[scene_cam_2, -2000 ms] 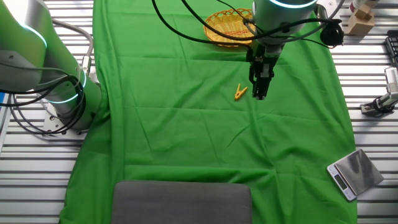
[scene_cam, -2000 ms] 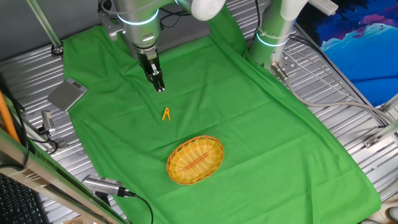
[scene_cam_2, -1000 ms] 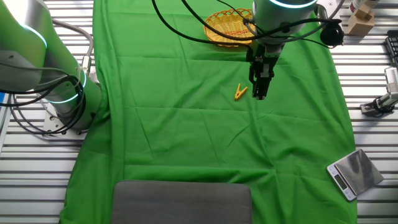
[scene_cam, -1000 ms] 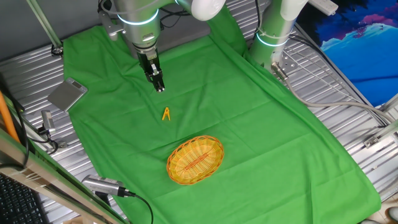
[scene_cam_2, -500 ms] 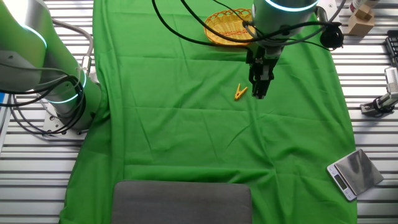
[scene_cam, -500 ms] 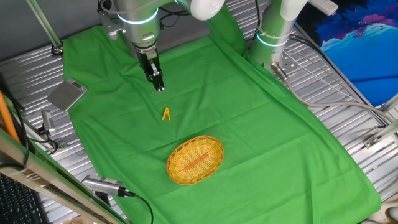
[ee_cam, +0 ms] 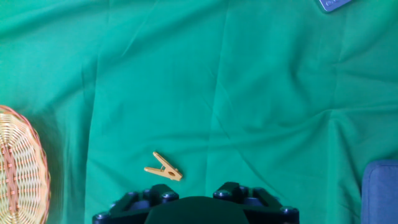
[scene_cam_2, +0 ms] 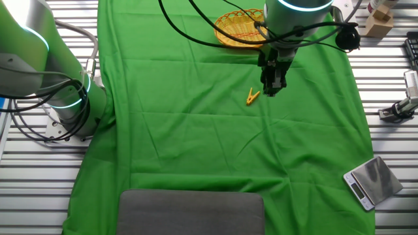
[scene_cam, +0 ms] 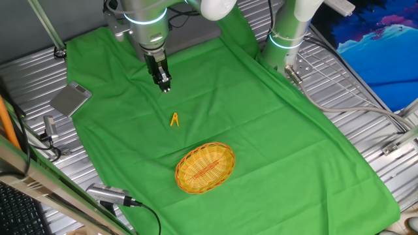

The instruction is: Use a clamp

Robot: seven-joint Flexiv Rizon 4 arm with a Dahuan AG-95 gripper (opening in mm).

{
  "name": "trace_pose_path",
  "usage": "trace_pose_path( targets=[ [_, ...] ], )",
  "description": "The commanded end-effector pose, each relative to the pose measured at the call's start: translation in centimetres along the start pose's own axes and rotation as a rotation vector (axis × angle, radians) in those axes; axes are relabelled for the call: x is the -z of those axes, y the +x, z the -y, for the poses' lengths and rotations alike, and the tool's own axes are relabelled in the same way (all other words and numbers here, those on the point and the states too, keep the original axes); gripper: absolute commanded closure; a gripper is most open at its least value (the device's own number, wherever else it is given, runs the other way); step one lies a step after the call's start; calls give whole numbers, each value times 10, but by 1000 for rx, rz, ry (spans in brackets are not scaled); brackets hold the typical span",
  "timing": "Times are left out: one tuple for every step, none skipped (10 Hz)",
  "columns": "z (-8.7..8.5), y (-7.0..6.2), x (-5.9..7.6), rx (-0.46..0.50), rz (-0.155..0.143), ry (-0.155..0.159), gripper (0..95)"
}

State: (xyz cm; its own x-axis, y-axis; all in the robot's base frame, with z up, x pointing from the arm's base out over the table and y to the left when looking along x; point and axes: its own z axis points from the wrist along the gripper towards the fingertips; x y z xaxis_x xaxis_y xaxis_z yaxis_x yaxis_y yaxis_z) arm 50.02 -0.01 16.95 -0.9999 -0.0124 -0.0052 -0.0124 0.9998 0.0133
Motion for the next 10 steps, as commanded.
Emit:
trace_pose_path(
  targets=[
    [0,0,1,0,-1,1,950],
    [0,0,1,0,-1,1,950],
    [0,0,1,0,-1,1,950],
    [0,0,1,0,-1,1,950],
    [0,0,1,3,-1,1,950],
    [0,0,0,17,-1,-1,950],
    [0,0,0,34,-1,2,950],
    [0,1,0,75,-1,3,950],
    [0,1,0,101,-3,6,950],
    [0,1,0,122,1,-1,950]
  ],
)
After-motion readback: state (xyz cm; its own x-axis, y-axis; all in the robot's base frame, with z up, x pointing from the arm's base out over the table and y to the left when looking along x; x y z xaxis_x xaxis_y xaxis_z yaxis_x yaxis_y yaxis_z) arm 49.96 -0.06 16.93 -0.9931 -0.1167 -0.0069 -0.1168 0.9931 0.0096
